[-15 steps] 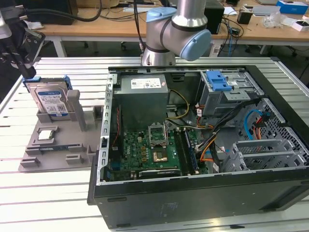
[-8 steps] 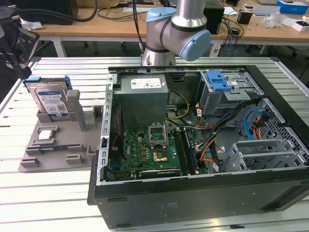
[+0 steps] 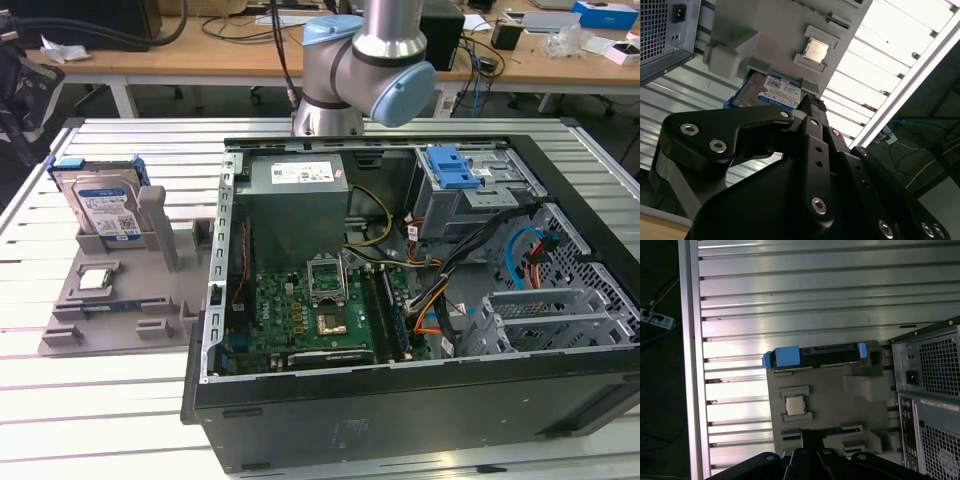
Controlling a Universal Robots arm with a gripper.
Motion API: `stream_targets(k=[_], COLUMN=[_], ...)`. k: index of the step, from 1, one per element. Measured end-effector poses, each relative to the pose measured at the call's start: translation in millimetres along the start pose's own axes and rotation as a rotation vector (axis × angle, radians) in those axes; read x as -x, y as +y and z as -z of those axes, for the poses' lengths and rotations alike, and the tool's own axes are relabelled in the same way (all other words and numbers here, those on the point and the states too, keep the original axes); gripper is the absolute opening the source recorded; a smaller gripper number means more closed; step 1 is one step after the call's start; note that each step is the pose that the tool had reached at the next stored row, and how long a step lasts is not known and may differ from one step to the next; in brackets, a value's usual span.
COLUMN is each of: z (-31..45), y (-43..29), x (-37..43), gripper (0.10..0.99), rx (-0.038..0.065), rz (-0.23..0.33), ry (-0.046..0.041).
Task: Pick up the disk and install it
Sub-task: 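Reach for the disk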
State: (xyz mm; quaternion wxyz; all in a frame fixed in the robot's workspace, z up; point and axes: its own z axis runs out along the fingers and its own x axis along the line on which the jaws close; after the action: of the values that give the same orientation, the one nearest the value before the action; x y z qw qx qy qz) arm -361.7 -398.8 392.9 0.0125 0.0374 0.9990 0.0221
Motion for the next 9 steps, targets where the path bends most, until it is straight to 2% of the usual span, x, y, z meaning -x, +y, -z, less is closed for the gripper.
stream_targets(k=[5, 9], z=[-0.1, -0.5], y=[-0.3, 4.4], x=[-6.8, -9.3], gripper=[0.106, 0.106], rx=[0.000, -0.002], rz=[0.000, 0.000], ry=[-0.0001, -0.0002])
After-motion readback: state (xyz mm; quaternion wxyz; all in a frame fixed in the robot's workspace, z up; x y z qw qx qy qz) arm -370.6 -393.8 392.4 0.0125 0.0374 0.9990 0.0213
